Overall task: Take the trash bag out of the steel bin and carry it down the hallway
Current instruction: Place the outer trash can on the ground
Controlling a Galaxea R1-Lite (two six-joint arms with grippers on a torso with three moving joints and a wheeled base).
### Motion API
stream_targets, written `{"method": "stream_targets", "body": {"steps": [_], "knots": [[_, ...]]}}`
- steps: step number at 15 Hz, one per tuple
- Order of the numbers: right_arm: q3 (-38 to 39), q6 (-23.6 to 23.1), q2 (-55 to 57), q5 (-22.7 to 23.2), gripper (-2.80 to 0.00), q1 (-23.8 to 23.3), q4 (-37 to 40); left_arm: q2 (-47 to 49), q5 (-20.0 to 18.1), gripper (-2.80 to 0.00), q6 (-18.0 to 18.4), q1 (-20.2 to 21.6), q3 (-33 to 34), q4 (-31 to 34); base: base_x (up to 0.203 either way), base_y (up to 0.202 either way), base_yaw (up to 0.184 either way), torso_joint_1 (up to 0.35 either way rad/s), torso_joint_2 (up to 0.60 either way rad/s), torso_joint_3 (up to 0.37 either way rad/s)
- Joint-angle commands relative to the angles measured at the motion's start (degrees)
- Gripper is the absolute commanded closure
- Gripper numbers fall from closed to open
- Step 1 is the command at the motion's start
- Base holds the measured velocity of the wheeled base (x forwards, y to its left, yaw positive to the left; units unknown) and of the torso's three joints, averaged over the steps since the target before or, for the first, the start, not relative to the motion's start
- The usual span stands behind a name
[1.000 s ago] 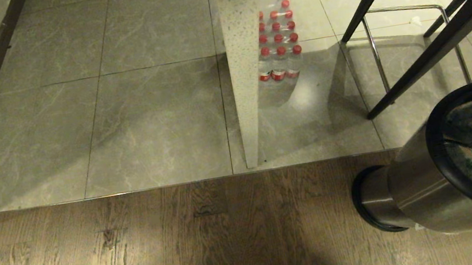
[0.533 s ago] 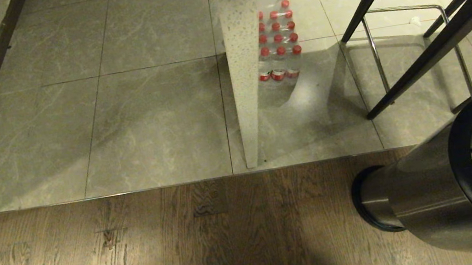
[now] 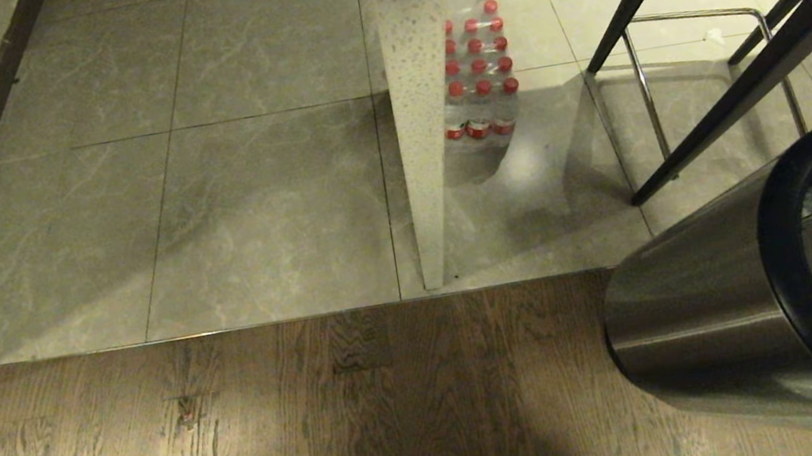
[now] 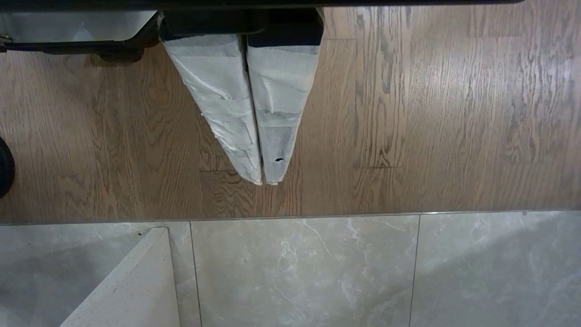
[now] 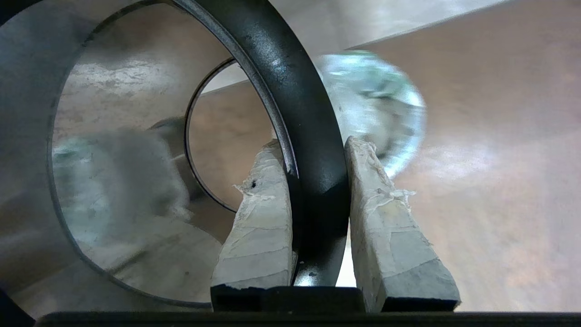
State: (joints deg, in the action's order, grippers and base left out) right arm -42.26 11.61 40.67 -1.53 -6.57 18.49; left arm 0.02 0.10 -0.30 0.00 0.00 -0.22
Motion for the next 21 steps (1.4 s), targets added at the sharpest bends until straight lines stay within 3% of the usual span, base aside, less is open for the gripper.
{"method": "stream_targets", "body": {"steps": [1,7,13,21], "knots": [[-1.1,0.5,5.5,0.1,0.0,2.7,-1.0,0.1,0.0,0.0,0.0,0.0,0.0,0.0,0.0,0.0,0.0,0.0,0.0,0.0],[-1.5,0.8,21.6,0.0,0.0,10.1,-11.5,0.1,0.0,0.0,0.0,0.0,0.0,0.0,0.0,0.0,0.0,0.0,0.0,0.0],[-2.9,0.0,44.7,-0.7,0.0,11.4,-29.0,0.1,0.0,0.0,0.0,0.0,0.0,0.0,0.0,0.0,0.0,0.0,0.0,0.0],[-17.9,0.4,70.4,-3.6,0.0,13.9,-42.4,0.1,0.0,0.0,0.0,0.0,0.0,0.0,0.0,0.0,0.0,0.0,0.0,0.0]]}}
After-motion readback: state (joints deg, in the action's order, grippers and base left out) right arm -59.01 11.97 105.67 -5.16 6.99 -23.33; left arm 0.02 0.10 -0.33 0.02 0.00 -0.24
